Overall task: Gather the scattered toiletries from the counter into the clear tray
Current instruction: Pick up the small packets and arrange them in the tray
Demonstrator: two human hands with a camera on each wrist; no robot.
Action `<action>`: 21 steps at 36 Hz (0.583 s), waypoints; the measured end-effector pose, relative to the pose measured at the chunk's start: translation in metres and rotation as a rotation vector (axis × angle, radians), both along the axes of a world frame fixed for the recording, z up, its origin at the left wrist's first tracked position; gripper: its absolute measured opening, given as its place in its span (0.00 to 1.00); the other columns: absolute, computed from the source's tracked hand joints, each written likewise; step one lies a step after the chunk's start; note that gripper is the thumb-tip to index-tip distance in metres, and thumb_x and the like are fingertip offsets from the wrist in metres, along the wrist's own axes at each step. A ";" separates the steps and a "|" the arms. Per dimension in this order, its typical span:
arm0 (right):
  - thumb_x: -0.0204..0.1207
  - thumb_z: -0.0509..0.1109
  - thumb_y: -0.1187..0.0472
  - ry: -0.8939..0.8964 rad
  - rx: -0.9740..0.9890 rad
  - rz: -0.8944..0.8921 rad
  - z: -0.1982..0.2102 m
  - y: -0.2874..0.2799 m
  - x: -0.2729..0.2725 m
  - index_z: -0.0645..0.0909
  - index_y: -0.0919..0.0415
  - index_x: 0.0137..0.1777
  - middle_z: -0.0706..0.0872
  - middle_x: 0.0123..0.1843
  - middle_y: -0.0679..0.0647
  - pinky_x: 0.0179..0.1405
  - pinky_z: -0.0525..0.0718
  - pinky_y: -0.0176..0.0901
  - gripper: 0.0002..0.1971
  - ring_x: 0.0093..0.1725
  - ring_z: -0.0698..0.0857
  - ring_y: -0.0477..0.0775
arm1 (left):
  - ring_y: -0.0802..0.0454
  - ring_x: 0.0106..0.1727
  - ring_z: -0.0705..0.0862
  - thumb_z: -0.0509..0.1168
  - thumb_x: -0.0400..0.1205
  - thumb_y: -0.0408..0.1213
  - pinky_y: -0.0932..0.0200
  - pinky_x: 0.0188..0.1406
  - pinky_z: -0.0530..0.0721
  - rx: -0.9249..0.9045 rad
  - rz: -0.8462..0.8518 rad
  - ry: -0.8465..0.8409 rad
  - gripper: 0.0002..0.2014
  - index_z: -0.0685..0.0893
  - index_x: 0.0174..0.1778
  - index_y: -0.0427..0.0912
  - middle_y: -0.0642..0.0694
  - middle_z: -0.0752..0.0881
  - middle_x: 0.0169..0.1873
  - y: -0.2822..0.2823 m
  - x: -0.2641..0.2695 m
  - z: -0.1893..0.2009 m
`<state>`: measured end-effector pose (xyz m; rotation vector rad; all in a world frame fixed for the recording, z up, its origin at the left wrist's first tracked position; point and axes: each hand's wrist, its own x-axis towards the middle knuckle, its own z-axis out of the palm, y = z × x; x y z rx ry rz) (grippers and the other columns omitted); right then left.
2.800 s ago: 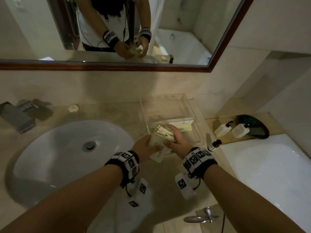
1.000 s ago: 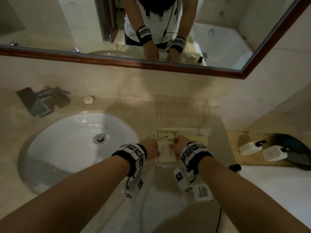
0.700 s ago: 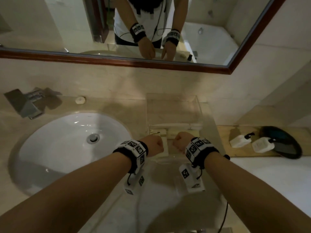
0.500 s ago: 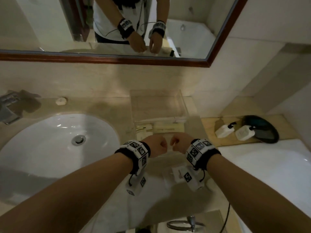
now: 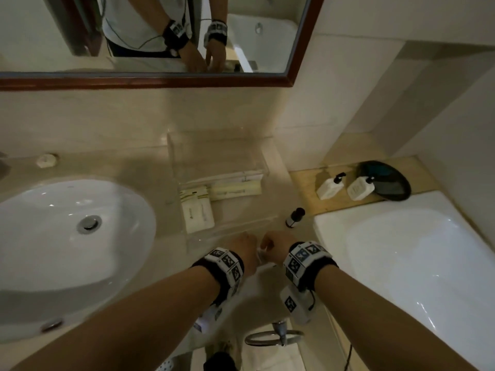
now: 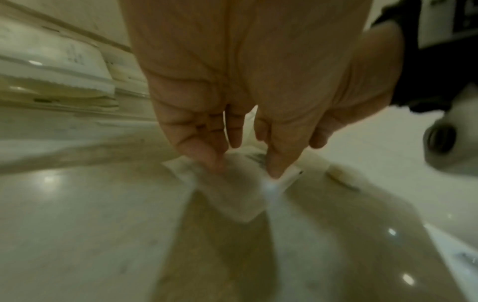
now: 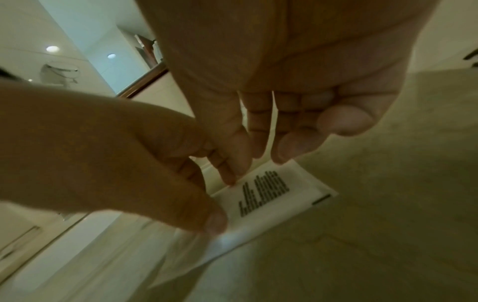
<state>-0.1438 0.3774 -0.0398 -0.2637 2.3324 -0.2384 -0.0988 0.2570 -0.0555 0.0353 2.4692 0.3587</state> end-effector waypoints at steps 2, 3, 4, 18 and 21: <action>0.76 0.69 0.53 0.004 -0.015 -0.023 -0.004 0.001 -0.001 0.79 0.54 0.55 0.84 0.54 0.53 0.55 0.84 0.47 0.11 0.53 0.84 0.56 | 0.41 0.65 0.78 0.70 0.76 0.42 0.50 0.62 0.79 -0.005 -0.018 0.061 0.28 0.70 0.70 0.41 0.41 0.74 0.66 -0.002 0.003 -0.007; 0.75 0.69 0.53 0.007 -0.011 -0.031 -0.006 0.001 -0.001 0.77 0.53 0.52 0.83 0.51 0.53 0.52 0.83 0.47 0.09 0.50 0.82 0.56 | 0.41 0.64 0.78 0.71 0.76 0.42 0.50 0.62 0.79 0.008 -0.006 0.083 0.29 0.70 0.71 0.40 0.41 0.73 0.66 -0.004 0.005 -0.011; 0.75 0.69 0.53 0.012 -0.013 -0.032 -0.008 0.001 -0.002 0.75 0.52 0.48 0.81 0.48 0.53 0.50 0.82 0.47 0.07 0.46 0.81 0.56 | 0.41 0.64 0.79 0.72 0.75 0.42 0.50 0.61 0.80 0.020 0.017 0.083 0.30 0.69 0.71 0.41 0.41 0.73 0.66 -0.005 0.005 -0.013; 0.72 0.72 0.44 -0.128 -0.112 0.174 0.000 -0.009 -0.018 0.75 0.53 0.59 0.82 0.53 0.51 0.53 0.80 0.47 0.21 0.50 0.81 0.54 | 0.47 0.53 0.85 0.71 0.75 0.48 0.53 0.54 0.83 0.255 0.218 -0.108 0.18 0.82 0.59 0.47 0.47 0.87 0.52 -0.043 0.011 0.002; 0.72 0.75 0.48 -0.167 -0.267 0.096 0.008 -0.018 -0.018 0.83 0.55 0.56 0.86 0.48 0.49 0.47 0.81 0.40 0.16 0.46 0.84 0.48 | 0.47 0.50 0.83 0.70 0.76 0.48 0.55 0.49 0.80 0.296 0.289 -0.052 0.16 0.83 0.56 0.46 0.47 0.85 0.49 -0.057 0.017 0.017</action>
